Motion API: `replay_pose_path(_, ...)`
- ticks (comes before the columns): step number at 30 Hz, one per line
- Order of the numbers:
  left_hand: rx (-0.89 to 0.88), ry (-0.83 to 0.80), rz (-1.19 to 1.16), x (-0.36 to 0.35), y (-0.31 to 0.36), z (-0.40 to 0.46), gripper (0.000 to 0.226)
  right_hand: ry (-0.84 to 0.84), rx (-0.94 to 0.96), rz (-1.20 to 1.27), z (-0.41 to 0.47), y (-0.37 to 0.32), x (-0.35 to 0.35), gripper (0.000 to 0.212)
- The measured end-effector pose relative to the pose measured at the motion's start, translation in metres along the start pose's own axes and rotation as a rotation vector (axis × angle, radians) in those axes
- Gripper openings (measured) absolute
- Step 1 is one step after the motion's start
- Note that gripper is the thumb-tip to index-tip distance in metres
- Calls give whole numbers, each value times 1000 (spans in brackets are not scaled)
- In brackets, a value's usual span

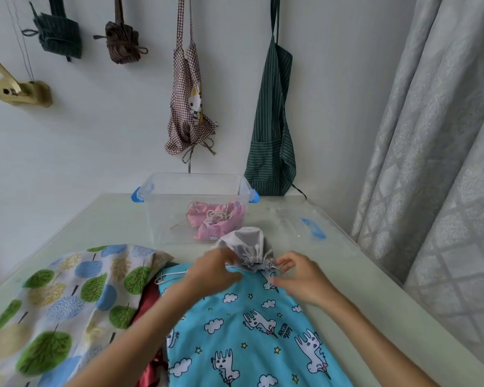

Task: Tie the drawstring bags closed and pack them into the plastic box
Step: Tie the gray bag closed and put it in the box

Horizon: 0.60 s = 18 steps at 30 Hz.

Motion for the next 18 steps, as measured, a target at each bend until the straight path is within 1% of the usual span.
replay_pose_path(2, 17, -33, 53, -20, 0, 9, 29, 12, -29, -21, 5, 0, -10, 26)
replay_pose_path(4, 28, -19, 48, -24, 1, 13, 24, 57, -27, -18, 8, 1, -9, 18)
replay_pose_path(7, -91, 19, 3, -8, 7, 17, 30, 164, 75, -50, 9, -4, 11, 11)
replay_pose_path(9, -180, -18, -126, 11, 21, 13, 32, 169, 174, -36, 8, -14, 30, 9)
replay_pose_path(11, -216, -19, -324, 31, 33, 8, 35, 121, 289, 27, 7, -27, 45, 13)
replay_pose_path(14, -178, 97, -567, 47, 39, 2, 36, 38, 404, 220, -1, -46, 59, 20)
replay_pose_path(16, -165, 165, -615, 46, 38, -4, 39, 15, 400, 354, -6, -51, 61, 28)
replay_pose_path(18, -190, 214, -584, 40, 36, -10, 42, 4, 373, 421, -9, -47, 56, 31)
Point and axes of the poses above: each hand's wrist, its own z-axis towards the middle knuckle, its own x-axis out of the back of the hand, y = z × x, the point moved 3 cm from there along z, towards the middle knuckle, and after that the axes turned 10 degrees about -z, right-handed, at the moved point
